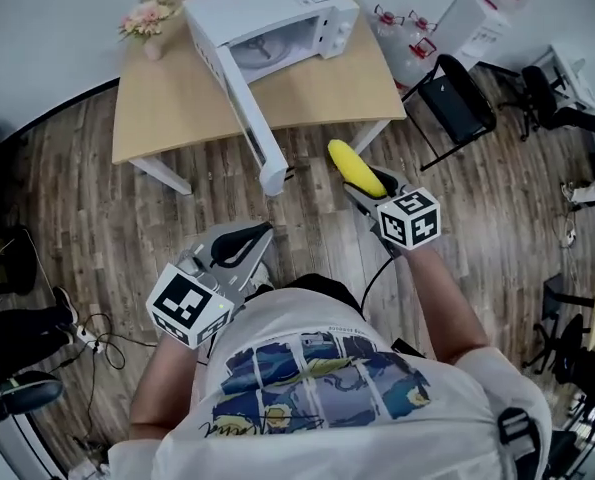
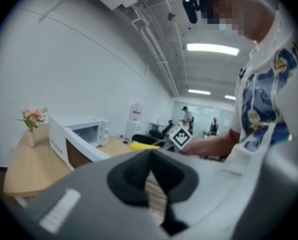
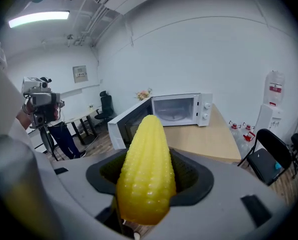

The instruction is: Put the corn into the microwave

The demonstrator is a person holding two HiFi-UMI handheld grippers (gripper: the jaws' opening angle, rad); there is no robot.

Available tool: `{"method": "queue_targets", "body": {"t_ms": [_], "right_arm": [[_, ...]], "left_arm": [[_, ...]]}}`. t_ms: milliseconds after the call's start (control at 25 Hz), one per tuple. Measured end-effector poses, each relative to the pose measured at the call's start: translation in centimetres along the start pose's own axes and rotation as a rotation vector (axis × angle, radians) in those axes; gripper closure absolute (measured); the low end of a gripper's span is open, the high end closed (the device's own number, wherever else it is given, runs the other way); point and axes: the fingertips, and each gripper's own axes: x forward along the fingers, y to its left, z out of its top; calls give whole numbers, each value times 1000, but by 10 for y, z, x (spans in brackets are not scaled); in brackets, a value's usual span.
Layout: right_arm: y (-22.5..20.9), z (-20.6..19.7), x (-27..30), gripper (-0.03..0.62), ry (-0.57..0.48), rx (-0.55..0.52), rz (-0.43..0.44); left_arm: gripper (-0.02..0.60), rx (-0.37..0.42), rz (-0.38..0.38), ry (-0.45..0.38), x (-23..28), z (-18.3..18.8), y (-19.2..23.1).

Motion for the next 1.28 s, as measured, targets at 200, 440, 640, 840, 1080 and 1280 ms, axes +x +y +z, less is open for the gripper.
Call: {"method": "queue_targets", "body": {"t_ms": [200,440,640,840,1080,1280], "right_arm": [[-20,22,48,345,13,-9,-36],[-55,46,107,345,51,-31,-9],[-95,76,165,345,65,-62,14],[-137,104,225,345,73,-94,29],[-164,123,293,345,94,-142,64],[-183,132,341,345,104,-156,71]], "left_arm": [[572,16,-34,0,3,8,44],[572,-12,-16,-21,30,25,75],[571,-55,73,-32,59,37,110],[572,-76,161,-32,87,51,135],[571,-115,273,-12,106,53,153],[572,-149,371,-3,111,51,163]]}}
